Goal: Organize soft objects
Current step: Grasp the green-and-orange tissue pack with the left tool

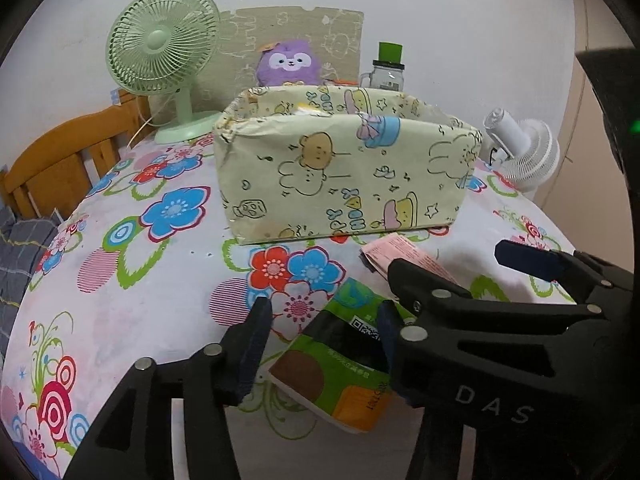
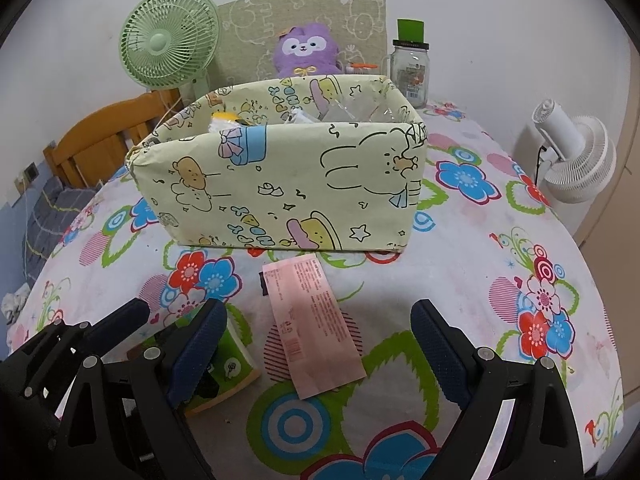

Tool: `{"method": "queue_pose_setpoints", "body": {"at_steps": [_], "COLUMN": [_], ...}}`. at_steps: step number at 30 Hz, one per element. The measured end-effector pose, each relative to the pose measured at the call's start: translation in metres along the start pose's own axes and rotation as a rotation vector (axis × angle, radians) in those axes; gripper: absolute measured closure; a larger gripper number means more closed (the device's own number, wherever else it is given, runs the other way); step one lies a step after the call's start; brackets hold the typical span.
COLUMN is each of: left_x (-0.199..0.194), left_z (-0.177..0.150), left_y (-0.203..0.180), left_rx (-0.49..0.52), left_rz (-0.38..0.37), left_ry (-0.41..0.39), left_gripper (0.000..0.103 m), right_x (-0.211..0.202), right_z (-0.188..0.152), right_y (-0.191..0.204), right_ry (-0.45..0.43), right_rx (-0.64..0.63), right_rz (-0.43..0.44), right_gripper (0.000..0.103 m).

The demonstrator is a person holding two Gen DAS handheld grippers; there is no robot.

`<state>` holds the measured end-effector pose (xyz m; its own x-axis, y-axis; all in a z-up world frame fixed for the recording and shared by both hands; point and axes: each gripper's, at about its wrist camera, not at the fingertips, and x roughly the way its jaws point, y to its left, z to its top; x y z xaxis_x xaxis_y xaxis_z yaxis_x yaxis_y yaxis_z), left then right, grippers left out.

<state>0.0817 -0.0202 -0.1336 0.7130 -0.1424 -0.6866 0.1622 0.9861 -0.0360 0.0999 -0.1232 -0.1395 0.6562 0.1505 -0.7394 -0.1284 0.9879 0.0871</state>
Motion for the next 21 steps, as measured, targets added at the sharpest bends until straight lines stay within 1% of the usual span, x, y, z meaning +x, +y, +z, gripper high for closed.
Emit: {"method": "queue_pose_setpoints", "body": {"at_steps": [3, 9, 10, 12, 14, 17, 20, 21], "left_x": [0.001, -0.002, -0.002, -0.003, -0.005, -0.003, 0.005, 0.008], "left_z": [0.0, 0.001, 0.001, 0.0, 0.0, -0.001, -0.003, -0.004], "left_y": [-0.001, -0.005, -0.006, -0.01, -0.015, -0.022, -0.019, -0.018], "left_rx": [0.003, 0.014, 0.017, 0.026, 0.044, 0.068, 0.055, 0.051], "left_rz": [-0.004, -0.019, -0.024, -0.048, -0.057, -0.043, -0.033, -0.02], "left_ry": [0.0, -0.008, -0.008, -0.011, -0.018, -0.022, 0.002, 0.011], "left_gripper": [0.04, 0.038, 0.037, 0.027, 0.025, 0.024, 0.024, 0.025], "right_x": [0.002, 0.001, 0.0, -0.001, -0.001, 0.0, 0.001, 0.002], "right_z": [0.0, -0.001, -0.001, -0.001, -0.002, -0.003, -0.004, -0.004], "right_y": [-0.002, -0.007, -0.008, -0.011, -0.011, -0.013, -0.013, -0.013], "right_ry": [0.006, 0.003, 0.001, 0.001, 0.0, 0.007, 0.009, 0.011], "right_rx": [0.002, 0.012, 0.016, 0.02, 0.02, 0.023, 0.022, 0.021], "right_rz": [-0.003, -0.012, -0.014, -0.016, -0.02, -0.023, -0.022, -0.021], "right_gripper": [0.008, 0.008, 0.008, 0.008, 0.008, 0.008, 0.008, 0.008]}}
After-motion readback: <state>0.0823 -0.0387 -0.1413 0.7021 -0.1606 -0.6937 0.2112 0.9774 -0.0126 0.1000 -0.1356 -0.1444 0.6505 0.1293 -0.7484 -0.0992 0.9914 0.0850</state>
